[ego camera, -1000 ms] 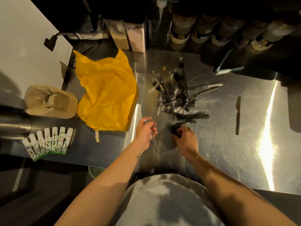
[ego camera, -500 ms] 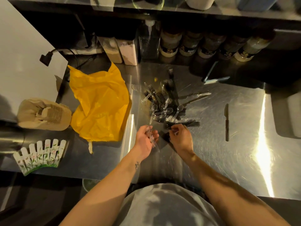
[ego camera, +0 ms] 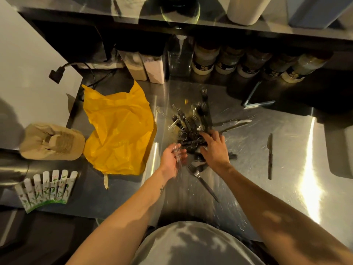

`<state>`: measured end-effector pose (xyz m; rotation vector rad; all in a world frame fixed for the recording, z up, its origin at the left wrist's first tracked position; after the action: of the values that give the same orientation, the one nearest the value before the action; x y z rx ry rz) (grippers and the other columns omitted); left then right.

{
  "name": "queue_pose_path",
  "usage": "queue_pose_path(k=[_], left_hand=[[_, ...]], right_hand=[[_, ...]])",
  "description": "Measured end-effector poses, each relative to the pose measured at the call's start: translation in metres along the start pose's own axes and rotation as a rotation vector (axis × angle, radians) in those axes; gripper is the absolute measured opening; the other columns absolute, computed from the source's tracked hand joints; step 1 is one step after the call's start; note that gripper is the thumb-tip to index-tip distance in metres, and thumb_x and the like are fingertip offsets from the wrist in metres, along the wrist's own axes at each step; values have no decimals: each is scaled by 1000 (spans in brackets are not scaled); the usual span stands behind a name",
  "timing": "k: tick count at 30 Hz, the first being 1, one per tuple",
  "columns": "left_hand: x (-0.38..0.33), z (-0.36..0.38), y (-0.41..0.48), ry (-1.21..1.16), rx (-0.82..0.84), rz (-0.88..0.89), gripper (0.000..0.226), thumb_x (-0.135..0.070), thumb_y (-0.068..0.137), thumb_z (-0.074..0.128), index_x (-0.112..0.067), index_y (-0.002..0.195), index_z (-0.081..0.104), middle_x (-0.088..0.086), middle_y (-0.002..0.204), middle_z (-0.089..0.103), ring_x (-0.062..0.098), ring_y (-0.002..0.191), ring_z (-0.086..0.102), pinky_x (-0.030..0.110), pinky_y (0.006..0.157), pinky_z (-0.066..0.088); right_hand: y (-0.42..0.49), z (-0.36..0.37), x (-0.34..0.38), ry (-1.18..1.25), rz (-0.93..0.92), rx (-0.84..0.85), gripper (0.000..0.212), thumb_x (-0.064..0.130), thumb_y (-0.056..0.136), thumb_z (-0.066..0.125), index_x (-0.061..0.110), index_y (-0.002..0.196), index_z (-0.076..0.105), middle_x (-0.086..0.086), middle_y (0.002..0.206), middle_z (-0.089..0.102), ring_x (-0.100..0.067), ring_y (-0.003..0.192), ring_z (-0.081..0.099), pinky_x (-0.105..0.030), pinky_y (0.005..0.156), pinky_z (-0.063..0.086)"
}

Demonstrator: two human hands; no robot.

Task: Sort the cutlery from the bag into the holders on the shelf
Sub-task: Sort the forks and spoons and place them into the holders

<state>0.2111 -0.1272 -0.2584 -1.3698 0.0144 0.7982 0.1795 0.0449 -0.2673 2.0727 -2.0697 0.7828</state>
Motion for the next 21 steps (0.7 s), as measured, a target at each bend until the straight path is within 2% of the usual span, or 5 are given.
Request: queue_pose_path(k=[4, 8, 13, 21], left_hand=[[-3, 6, 7, -11, -18, 1, 25, -30, 102, 50, -12, 115, 61, 10, 94, 65, 20, 74, 62, 33, 64, 51], [-7, 6, 11, -25, -24, 3, 22, -29, 101, 51, -13, 112, 62, 9, 90, 66, 20, 72, 62, 32, 64, 50], [-8, 4, 13, -18, -34, -3, 22, -31, 100, 52, -14, 109, 62, 8, 89, 68, 20, 69, 62, 30, 61, 50], [-6, 7, 11, -32, -42, -6, 24, -30, 99, 55, -11, 111, 64, 10, 89, 68, 20, 69, 62, 30, 63, 49]], right_hand=[[23, -2, 4, -247, -217, 122, 65, 11, 94, 61, 32, 152, 40, 6, 164, 24, -26, 144, 26, -46, 120, 29], [37, -2, 4, -409, -364, 177, 68, 10, 95, 61, 31, 154, 36, 5, 160, 34, -23, 142, 34, -42, 119, 32], [47, -2, 5, -479, -386, 231, 66, 13, 94, 68, 28, 150, 38, -3, 152, 40, -25, 139, 38, -41, 118, 33], [45, -1, 1, -478, -425, 219, 54, 18, 92, 70, 27, 138, 45, -2, 142, 50, -24, 132, 45, -40, 116, 35]])
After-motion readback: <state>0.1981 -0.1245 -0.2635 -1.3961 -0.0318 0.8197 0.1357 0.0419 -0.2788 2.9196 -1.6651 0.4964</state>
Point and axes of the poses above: each hand's wrist, its own y-axis towards the middle knuckle, its own z-axis out of the palm, x = y × z, the point moved 1 cm from there along y, towards the middle knuckle
